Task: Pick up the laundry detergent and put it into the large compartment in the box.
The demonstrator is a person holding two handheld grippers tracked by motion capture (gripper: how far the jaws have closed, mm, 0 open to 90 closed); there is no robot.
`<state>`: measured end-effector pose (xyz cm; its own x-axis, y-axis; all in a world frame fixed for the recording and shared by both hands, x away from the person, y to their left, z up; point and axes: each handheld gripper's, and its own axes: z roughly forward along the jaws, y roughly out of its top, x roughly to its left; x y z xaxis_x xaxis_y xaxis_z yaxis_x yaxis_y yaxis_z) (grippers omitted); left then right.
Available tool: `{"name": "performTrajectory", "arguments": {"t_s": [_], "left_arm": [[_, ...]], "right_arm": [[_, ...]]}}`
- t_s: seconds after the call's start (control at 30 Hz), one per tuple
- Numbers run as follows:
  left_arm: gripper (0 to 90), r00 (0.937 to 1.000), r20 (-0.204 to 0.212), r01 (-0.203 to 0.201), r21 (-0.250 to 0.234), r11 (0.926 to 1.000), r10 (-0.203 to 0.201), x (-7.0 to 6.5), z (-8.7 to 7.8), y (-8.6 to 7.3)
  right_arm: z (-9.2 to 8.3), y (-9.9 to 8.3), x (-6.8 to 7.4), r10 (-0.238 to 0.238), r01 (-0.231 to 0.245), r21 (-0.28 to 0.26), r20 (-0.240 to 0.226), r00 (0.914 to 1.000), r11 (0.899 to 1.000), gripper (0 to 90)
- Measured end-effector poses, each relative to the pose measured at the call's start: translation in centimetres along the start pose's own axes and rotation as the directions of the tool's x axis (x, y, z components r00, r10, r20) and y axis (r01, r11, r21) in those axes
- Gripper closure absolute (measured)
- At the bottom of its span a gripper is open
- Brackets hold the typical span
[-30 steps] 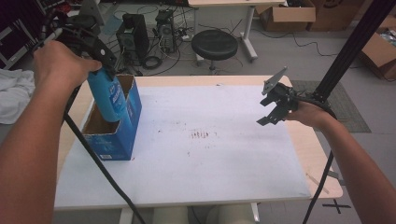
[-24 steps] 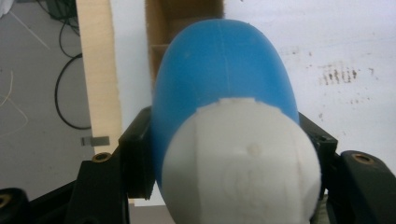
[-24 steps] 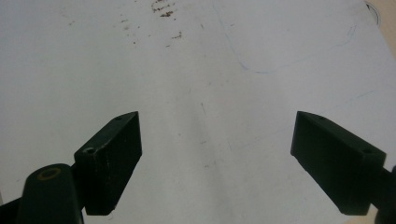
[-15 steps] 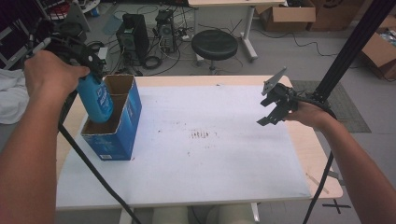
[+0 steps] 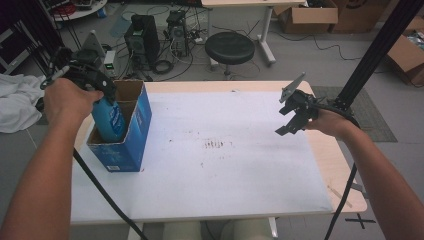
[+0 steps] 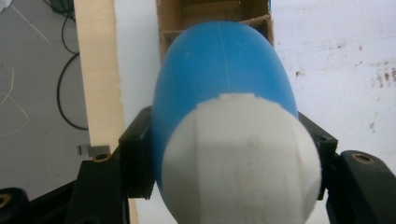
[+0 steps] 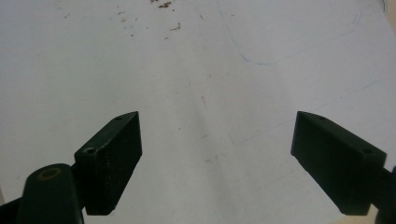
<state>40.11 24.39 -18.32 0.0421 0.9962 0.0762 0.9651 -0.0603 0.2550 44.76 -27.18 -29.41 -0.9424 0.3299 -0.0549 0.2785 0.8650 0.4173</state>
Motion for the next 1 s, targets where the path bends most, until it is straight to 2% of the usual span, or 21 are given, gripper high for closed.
{"name": "performTrajectory", "arguments": {"t_s": [0.57, 1.0], "left_arm": [[38.2, 0.9993, -0.001, -0.036, 0.016, 0.9992, 0.036, -0.3, 6.6, -0.7], [38.2, 0.9989, 0.01, -0.046, 0.031, 0.9985, 0.046, -0.1, 9.0, -1.1]], "right_arm": [[0.7, 0.1, 0.0, 0.005, -0.004, 0.036, -0.009, 0.9999, 0.999, 16.4], [1.1, -0.2, 0.0, 0.015, -0.014, 0.045, -0.014, 0.9998, 0.999, 16.3]]}}
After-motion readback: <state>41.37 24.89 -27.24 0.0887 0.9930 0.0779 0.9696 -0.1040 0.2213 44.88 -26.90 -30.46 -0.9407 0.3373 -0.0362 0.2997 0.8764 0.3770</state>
